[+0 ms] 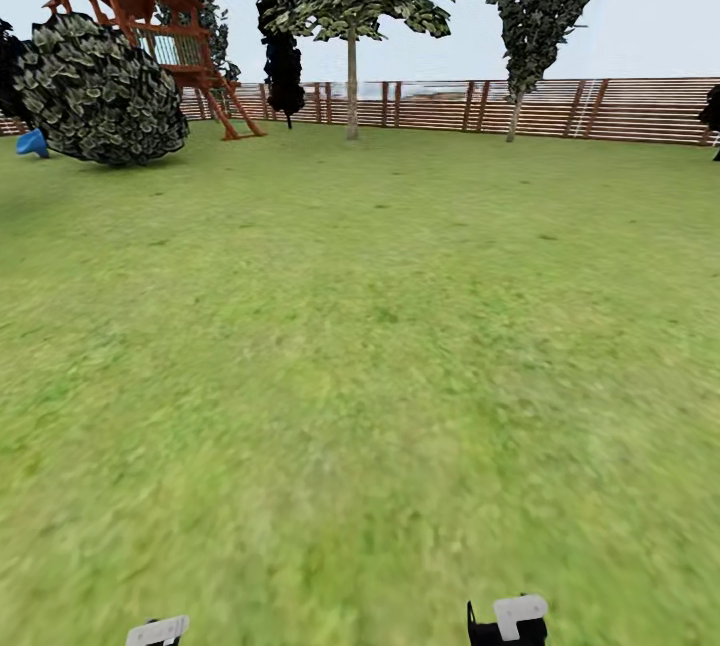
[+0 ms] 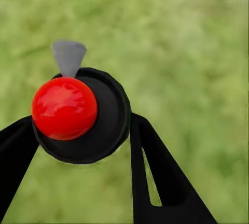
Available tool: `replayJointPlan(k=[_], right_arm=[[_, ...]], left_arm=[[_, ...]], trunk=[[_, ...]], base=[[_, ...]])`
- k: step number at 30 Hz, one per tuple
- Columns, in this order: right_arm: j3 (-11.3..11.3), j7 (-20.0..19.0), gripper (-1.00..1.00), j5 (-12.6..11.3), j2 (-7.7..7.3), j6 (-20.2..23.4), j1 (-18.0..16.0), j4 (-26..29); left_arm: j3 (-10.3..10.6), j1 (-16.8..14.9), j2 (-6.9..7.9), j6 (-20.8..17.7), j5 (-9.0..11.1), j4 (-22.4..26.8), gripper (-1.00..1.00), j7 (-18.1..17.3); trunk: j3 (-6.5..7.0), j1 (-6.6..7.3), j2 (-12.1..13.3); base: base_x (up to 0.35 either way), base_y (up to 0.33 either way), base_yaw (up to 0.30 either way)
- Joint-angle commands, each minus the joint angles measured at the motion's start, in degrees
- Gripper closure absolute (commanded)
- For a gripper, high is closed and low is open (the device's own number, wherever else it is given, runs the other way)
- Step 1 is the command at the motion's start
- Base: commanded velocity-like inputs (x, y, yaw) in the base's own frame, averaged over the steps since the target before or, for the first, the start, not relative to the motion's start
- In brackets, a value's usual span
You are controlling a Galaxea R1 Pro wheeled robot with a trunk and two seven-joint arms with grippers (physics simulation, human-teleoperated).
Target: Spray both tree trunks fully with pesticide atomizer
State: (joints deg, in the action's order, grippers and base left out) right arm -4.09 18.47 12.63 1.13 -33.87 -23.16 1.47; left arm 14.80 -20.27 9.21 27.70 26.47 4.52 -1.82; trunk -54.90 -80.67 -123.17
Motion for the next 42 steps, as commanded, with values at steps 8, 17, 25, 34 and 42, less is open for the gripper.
replayJointPlan(k=[8,17,25,34,42], right_arm=[[-0.4,0.6,-1.0,0.29,0.01,0.03,-0.04,-0.06],[-0.4,0.6,-1.0,0.29,0.01,0.03,-0.04,-0.06],[-0.4,0.6,-1.0,0.3,0.01,0.03,-0.04,-0.06],[-0.4,0.6,-1.0,0.31,0.01,0.03,-0.04,-0.06],[-0.4,0.6,-1.0,0.31,0.01,0.03,-0.04,-0.06]], left_arm=[[0.4,-0.03,0.02,0.16,0.61,-0.04,1.0,-0.2],[0.4,-0.03,0.02,0.16,0.61,-0.04,1.0,-0.2],[0.4,-0.03,0.02,0.16,0.59,-0.04,1.0,-0.2],[0.42,-0.03,0.02,0.16,0.58,-0.04,1.0,-0.2],[0.4,-0.03,0.02,0.16,0.57,-0.04,1.0,-0.2]], trunk=[[-0.05,-0.03,-0.02],[-0.05,-0.03,-0.02],[-0.05,-0.03,-0.02],[-0.05,-0.03,-0.02],[-0.05,-0.03,-0.02]], base=[[0.337,0.0,0.0],[0.337,0.0,0.0],[0.337,0.0,0.0],[0.337,0.0,0.0],[0.337,0.0,0.0]])
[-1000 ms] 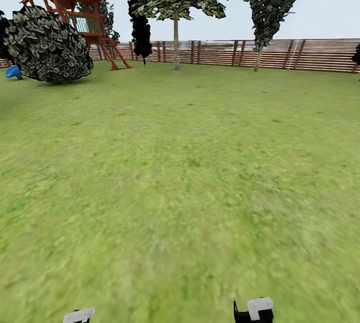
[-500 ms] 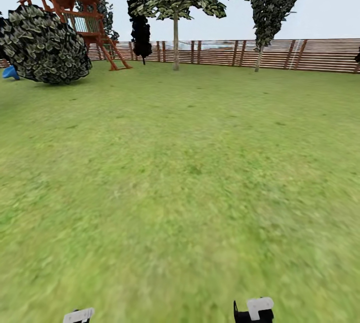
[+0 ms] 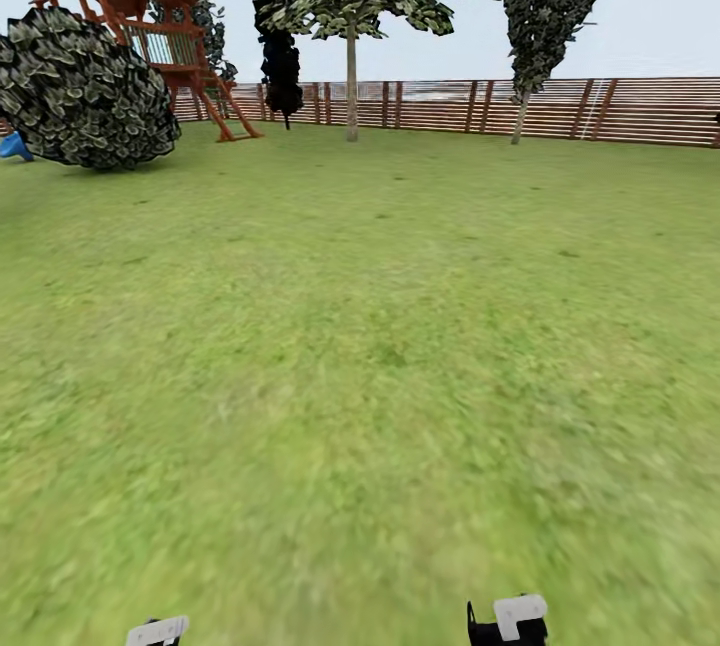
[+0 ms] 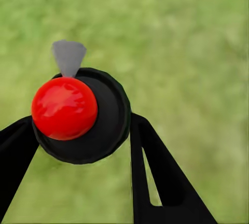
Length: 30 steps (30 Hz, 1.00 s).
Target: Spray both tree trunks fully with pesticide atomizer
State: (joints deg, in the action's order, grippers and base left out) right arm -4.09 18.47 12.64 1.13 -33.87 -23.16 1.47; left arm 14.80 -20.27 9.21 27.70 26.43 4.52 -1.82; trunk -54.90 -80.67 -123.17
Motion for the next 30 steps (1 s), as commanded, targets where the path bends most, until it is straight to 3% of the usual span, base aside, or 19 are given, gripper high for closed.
replayJointPlan(k=[1,30], right_arm=[[-0.4,0.6,-1.0,0.29,0.01,0.03,-0.04,-0.06],[-0.4,0.6,-1.0,0.29,0.01,0.03,-0.04,-0.06]], left_arm=[[0.4,-0.03,0.02,0.16,0.62,-0.04,1.0,-0.2],[0.4,-0.03,0.02,0.17,0.55,-0.04,1.0,-0.2]], trunk=[[-0.05,-0.03,-0.02],[-0.05,-0.03,-0.02]], base=[[0.337,0.0,0.0],[0.337,0.0,0.0]])
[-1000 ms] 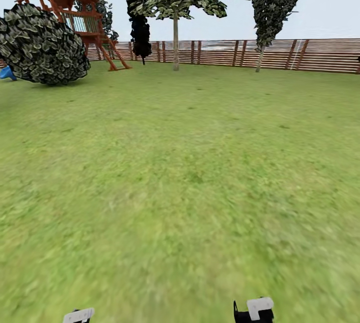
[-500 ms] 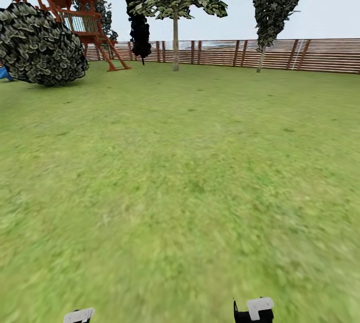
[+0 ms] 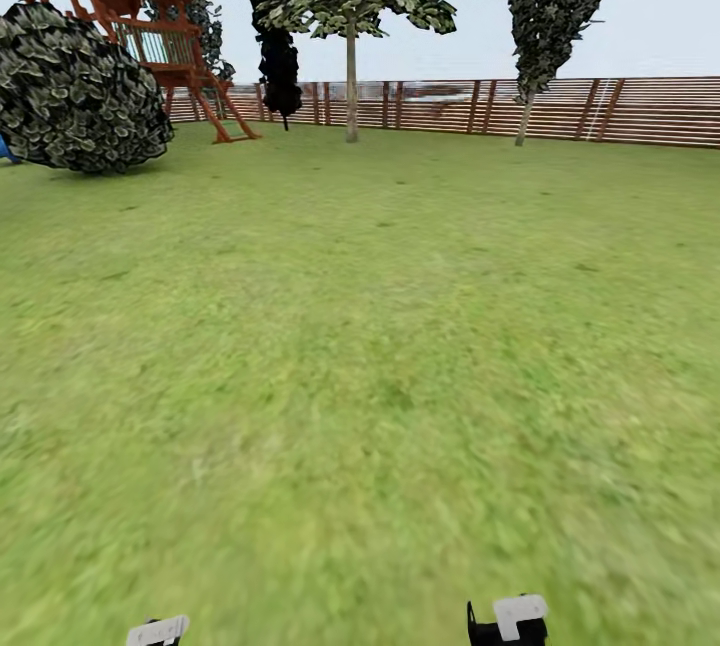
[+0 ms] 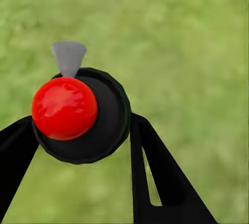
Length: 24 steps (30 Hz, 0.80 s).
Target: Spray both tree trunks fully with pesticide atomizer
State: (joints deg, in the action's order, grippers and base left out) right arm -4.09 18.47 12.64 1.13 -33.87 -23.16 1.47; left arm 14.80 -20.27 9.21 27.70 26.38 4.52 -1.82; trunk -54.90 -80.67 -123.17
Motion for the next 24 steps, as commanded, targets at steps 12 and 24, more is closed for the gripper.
replayJointPlan(k=[12,24], right_arm=[[-0.4,0.6,-1.0,0.28,0.01,0.03,-0.04,-0.06],[-0.4,0.6,-1.0,0.3,0.01,0.03,-0.04,-0.06]], left_arm=[[0.4,-0.03,0.01,0.16,0.61,-0.04,1.0,-0.2],[0.42,-0.03,0.01,0.16,0.61,-0.04,1.0,-0.2]], trunk=[[-0.05,-0.03,-0.02],[-0.05,-0.03,-0.02]], base=[[0.337,0.0,0.0],[0.337,0.0,0.0]])
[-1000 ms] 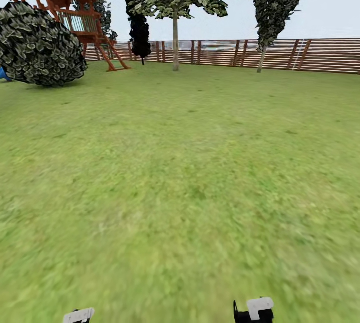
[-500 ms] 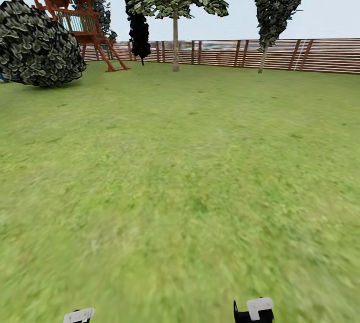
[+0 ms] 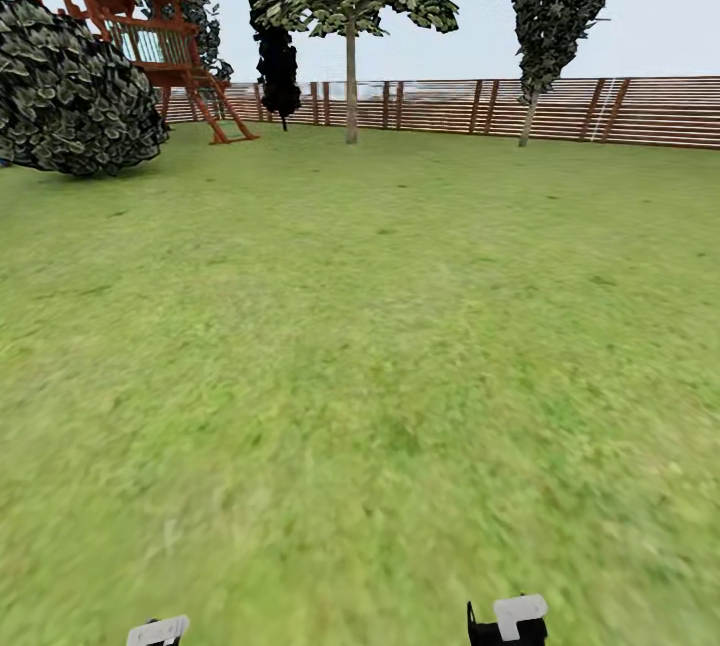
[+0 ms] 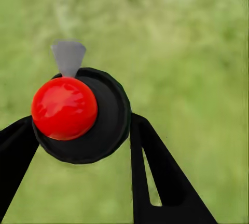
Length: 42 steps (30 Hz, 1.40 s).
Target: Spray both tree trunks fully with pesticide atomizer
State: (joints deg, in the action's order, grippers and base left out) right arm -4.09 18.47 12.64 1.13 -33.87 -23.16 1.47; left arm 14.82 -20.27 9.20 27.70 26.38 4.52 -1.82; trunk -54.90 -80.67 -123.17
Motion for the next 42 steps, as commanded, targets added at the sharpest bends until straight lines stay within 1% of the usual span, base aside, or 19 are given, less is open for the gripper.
replayJointPlan(k=[1,42], right_arm=[[-0.4,0.6,-1.0,0.3,0.01,0.03,-0.04,-0.06],[-0.4,0.6,-1.0,0.29,0.01,0.03,-0.04,-0.06]], left_arm=[[0.4,-0.03,0.02,0.16,0.6,-0.04,1.0,-0.2],[0.39,-0.03,0.01,0.16,0.58,-0.04,1.0,-0.2]], trunk=[[-0.05,-0.03,-0.02],[-0.05,-0.03,-0.02]], base=[[0.337,0.0,0.0],[0.337,0.0,0.0]])
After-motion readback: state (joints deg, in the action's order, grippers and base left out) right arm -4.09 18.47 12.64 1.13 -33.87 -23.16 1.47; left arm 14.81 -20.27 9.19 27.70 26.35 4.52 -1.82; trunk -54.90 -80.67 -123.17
